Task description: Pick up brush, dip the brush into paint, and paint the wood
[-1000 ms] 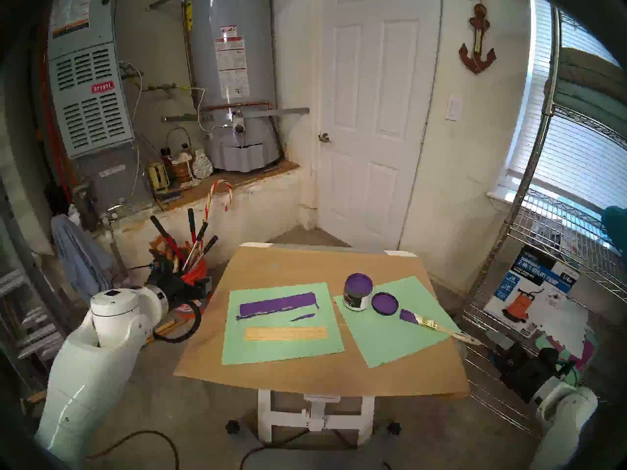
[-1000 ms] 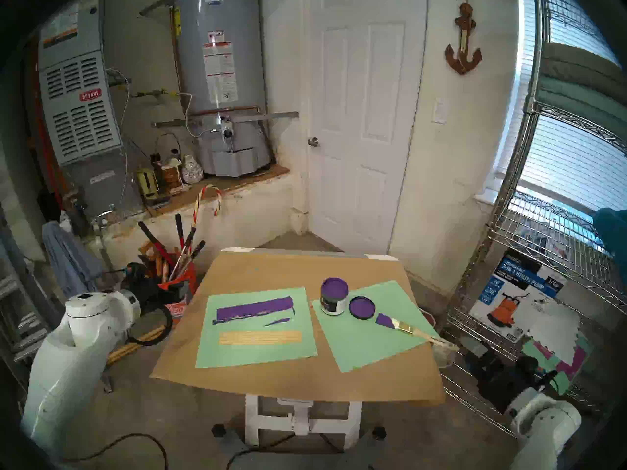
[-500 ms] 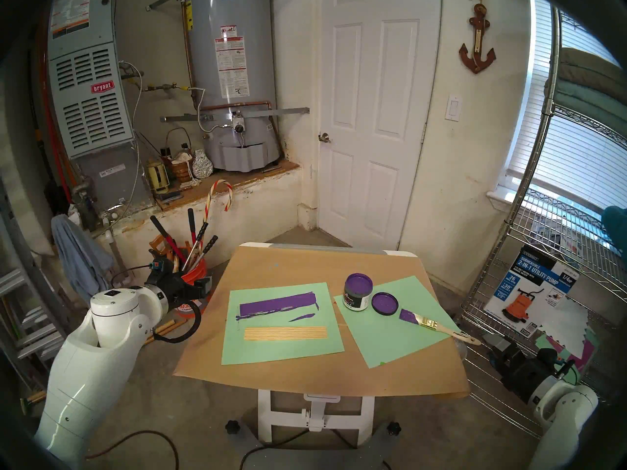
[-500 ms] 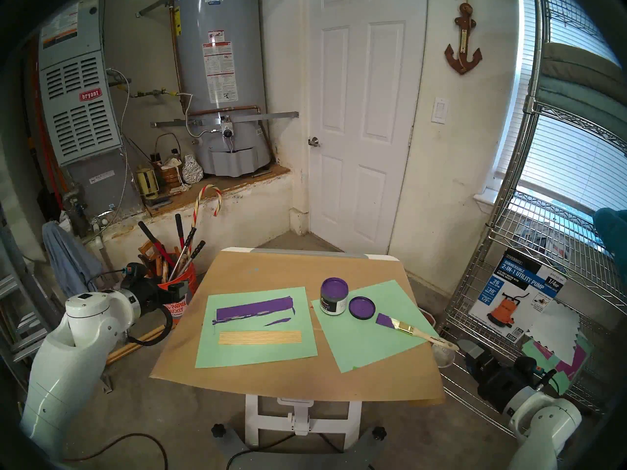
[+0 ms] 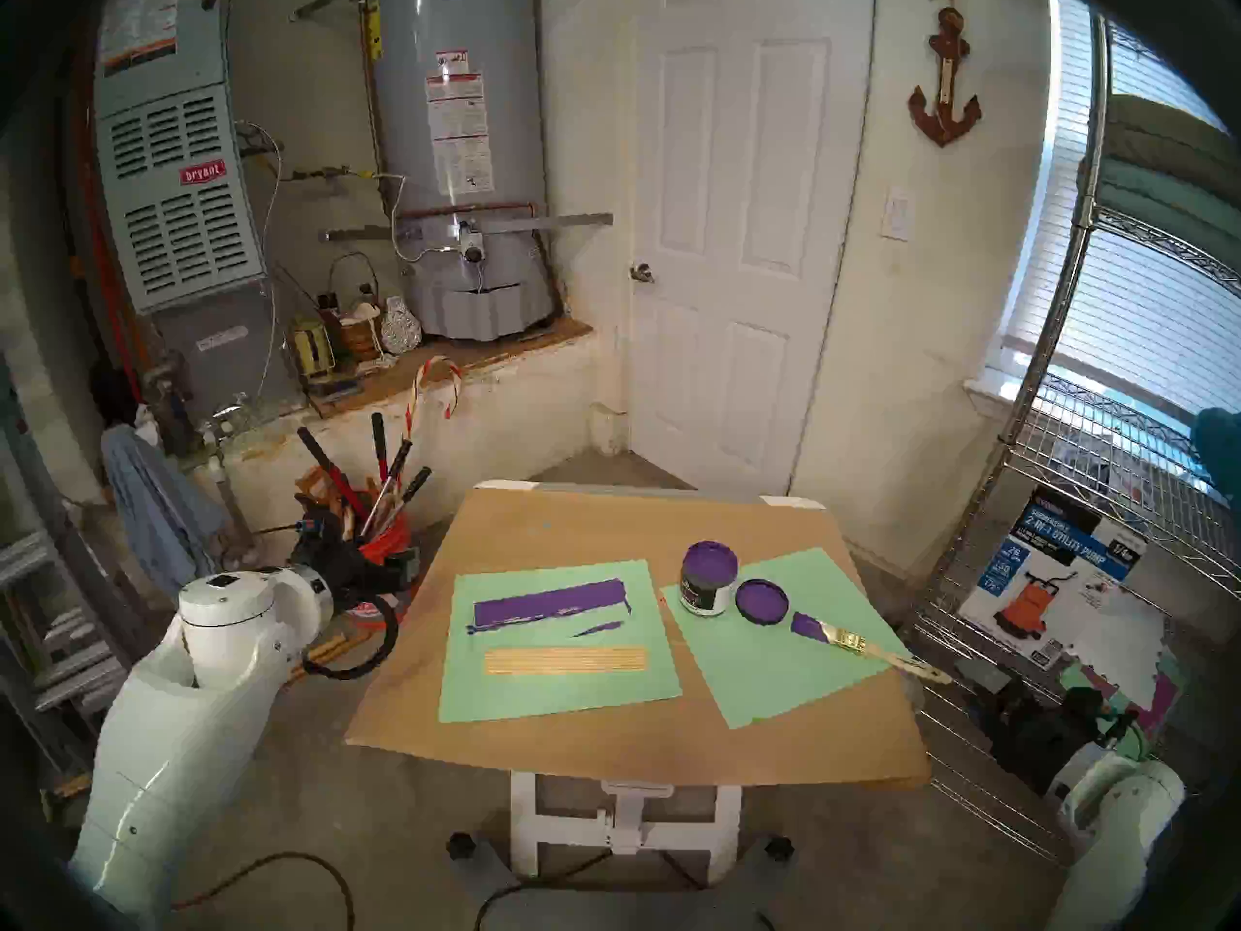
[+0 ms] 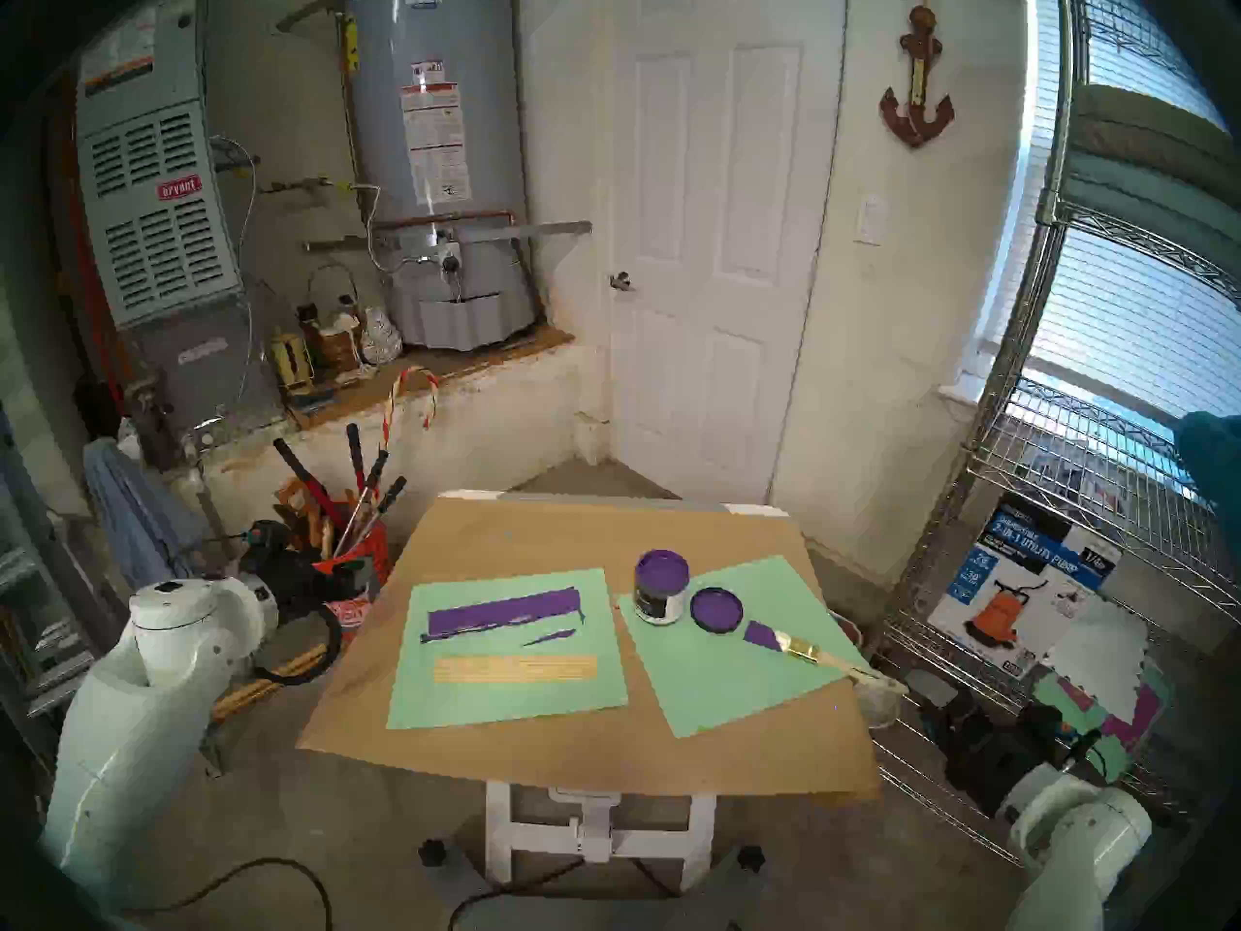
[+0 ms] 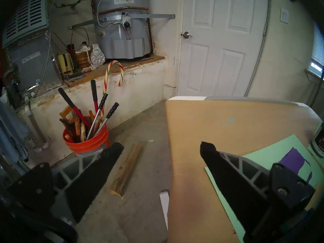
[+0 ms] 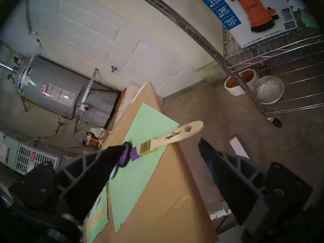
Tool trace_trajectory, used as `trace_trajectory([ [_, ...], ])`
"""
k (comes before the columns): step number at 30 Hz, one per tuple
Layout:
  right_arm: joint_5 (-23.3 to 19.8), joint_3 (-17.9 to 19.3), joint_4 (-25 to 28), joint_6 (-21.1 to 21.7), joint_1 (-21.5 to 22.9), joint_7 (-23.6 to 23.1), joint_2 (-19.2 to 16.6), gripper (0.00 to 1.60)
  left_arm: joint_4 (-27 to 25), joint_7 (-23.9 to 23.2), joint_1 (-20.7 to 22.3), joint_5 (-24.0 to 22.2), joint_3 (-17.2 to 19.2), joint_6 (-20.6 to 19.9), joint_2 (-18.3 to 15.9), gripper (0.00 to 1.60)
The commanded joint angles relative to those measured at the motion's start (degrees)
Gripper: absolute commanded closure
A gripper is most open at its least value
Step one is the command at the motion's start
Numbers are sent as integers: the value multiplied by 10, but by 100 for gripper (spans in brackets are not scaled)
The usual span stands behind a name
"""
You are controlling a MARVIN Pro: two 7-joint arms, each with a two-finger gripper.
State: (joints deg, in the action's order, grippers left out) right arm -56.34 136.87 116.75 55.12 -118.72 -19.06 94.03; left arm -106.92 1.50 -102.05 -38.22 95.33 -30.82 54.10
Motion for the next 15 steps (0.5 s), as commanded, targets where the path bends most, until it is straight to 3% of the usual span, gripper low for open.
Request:
trace_trajectory([
  [1, -6, 0, 13, -1, 0, -3, -1, 0, -9, 1, 2, -1, 6, 1, -1, 0],
  [9, -25, 3, 27, -1, -22, -14, 32, 0, -9, 1, 2, -1, 6, 1, -1, 0],
  [15, -37, 8, 21, -1, -29, -23, 36, 0, -9, 1, 2, -1, 6, 1, -1, 0],
])
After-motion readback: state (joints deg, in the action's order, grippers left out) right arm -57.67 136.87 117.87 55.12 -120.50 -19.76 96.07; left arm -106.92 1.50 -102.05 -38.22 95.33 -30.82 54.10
